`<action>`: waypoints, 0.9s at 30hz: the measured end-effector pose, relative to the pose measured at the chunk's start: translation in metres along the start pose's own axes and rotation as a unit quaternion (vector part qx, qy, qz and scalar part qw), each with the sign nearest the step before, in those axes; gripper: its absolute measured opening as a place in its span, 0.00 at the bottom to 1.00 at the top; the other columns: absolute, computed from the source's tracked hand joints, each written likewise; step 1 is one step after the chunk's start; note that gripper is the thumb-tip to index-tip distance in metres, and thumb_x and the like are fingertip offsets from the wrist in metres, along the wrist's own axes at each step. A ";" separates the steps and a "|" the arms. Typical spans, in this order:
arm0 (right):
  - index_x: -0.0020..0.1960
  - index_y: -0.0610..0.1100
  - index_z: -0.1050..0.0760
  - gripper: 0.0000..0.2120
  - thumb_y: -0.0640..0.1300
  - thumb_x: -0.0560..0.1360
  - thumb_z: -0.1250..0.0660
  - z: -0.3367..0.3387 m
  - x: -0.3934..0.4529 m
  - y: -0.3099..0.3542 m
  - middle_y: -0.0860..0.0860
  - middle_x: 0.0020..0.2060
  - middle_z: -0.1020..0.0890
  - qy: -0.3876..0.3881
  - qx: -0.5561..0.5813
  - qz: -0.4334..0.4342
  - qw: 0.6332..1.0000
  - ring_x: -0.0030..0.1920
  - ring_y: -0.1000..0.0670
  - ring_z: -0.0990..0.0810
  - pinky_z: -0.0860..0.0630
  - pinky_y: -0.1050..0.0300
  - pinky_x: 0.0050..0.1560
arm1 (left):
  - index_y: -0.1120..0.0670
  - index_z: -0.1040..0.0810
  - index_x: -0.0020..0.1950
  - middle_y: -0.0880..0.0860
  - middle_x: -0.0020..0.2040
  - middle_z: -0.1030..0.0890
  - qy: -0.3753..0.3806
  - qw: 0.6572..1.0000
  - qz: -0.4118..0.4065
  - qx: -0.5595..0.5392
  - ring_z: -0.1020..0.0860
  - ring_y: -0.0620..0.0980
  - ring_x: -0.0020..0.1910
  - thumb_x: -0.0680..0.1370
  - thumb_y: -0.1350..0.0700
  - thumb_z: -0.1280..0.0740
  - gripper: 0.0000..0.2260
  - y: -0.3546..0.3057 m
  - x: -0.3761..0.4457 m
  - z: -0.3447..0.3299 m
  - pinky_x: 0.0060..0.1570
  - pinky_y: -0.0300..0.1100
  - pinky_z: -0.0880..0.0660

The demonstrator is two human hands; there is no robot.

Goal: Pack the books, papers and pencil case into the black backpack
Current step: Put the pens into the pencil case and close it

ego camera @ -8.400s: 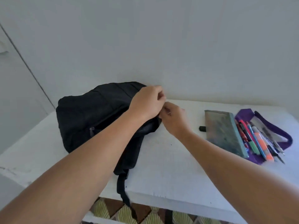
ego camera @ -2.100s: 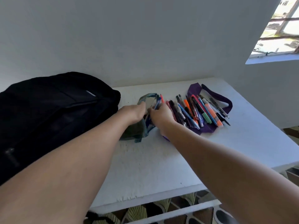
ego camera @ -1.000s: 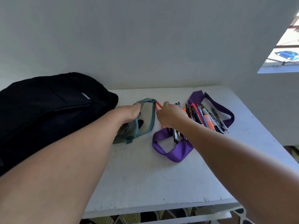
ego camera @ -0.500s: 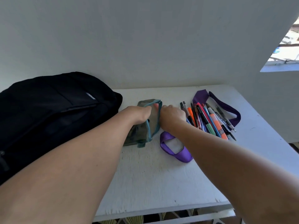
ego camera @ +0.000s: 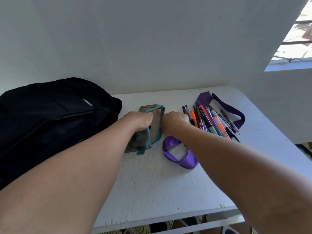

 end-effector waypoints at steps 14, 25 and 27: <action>0.46 0.43 0.24 0.13 0.51 0.80 0.39 0.029 -0.018 -0.026 0.49 0.36 0.19 -0.190 0.544 -0.097 0.811 0.33 0.50 0.23 0.29 0.56 0.33 | 0.57 0.38 0.81 0.61 0.78 0.33 0.035 0.992 0.006 -0.123 0.31 0.58 0.74 0.86 0.42 0.54 0.29 -0.005 -0.022 0.005 0.72 0.46 0.34; 0.68 0.35 0.24 0.16 0.39 0.86 0.46 0.007 -0.054 0.044 0.39 0.64 0.20 0.083 0.378 0.073 0.919 0.60 0.40 0.21 0.27 0.52 0.57 | 0.57 0.32 0.77 0.63 0.70 0.26 0.058 0.959 0.065 -0.271 0.25 0.65 0.65 0.83 0.39 0.53 0.31 0.002 -0.048 0.017 0.64 0.60 0.27; 0.65 0.38 0.22 0.15 0.41 0.86 0.43 0.016 -0.052 0.037 0.41 0.60 0.18 0.055 0.310 0.090 0.945 0.52 0.43 0.22 0.29 0.54 0.50 | 0.58 0.35 0.79 0.62 0.76 0.32 0.057 0.969 0.043 -0.236 0.30 0.64 0.72 0.85 0.40 0.53 0.30 -0.003 -0.054 0.016 0.64 0.53 0.30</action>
Point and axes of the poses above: each hand's wrist, its own x-axis towards the middle knuckle, its own z-axis out of the back of the hand, y = z × x, the point moved 3 cm from there along x, towards the middle knuckle
